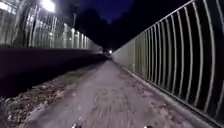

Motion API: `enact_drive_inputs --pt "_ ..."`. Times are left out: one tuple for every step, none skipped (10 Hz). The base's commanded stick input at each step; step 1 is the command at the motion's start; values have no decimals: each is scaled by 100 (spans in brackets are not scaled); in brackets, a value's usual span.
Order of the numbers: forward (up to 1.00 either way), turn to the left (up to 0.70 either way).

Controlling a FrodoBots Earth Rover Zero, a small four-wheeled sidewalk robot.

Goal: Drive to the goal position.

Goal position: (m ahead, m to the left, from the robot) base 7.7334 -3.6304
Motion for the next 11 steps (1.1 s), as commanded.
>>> enact_drive_inputs --pt "30 1" --pt "30 1" --pt "30 1" --pt "30 1" --pt "30 1" --pt "30 1" --pt "30 1" --pt "30 1" --pt "30 1" --pt "30 1" --pt "30 1"
